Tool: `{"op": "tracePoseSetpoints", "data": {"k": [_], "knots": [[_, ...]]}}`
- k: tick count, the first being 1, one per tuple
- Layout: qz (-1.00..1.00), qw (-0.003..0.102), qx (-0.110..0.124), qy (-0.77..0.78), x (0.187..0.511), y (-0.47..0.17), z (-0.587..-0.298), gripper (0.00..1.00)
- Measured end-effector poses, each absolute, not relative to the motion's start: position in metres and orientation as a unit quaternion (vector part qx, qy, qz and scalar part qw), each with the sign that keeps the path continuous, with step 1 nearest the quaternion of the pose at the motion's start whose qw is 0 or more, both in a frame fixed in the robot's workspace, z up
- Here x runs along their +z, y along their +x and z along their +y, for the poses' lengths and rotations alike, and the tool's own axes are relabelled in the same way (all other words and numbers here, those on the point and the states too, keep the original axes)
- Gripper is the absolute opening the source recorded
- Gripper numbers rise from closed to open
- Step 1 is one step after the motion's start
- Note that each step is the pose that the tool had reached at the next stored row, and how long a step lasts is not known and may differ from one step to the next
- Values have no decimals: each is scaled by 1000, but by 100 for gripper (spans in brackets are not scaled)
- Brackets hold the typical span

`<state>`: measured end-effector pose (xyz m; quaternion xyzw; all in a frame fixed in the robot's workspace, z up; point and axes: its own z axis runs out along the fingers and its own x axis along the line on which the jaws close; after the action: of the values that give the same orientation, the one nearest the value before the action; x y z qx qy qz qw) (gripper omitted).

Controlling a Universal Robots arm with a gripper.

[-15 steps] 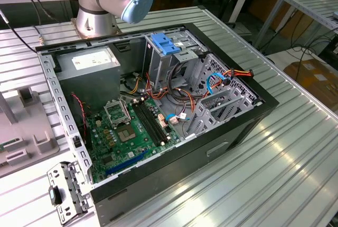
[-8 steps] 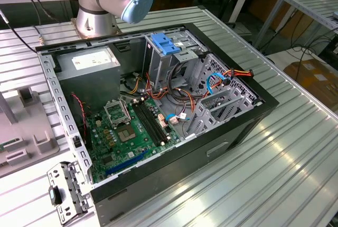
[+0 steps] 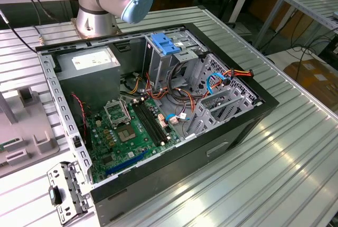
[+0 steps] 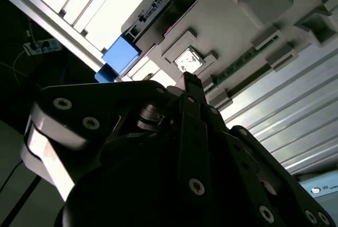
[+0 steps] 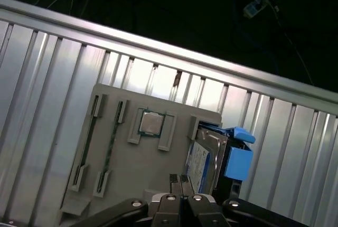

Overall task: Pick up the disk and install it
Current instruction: 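Pick up the disk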

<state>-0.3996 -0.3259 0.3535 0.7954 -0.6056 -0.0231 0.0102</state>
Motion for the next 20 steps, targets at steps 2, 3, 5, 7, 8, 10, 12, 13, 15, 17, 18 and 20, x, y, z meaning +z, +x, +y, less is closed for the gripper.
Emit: {"op": "tracePoseSetpoints", "data": {"k": [2,3,5,7,8,10,12,13,15,17,18,20], "knots": [[-608,10,-23,794,353,-400,-326,11],[-612,10,-23,790,353,-400,-326,11],[-629,9,-23,777,353,-400,-326,11],[-642,9,-24,766,352,-400,-326,11],[-651,9,-24,758,352,-400,-326,11],[-675,8,-24,737,351,-400,-326,11],[-692,7,-24,722,349,-400,-326,11],[-701,7,-24,712,349,-400,-326,11],[-725,6,-24,688,347,-400,-326,11],[-727,6,-25,686,347,-400,-326,11],[-727,6,-24,686,347,-400,-326,11],[-727,6,-24,686,347,-400,-326,11]]}}
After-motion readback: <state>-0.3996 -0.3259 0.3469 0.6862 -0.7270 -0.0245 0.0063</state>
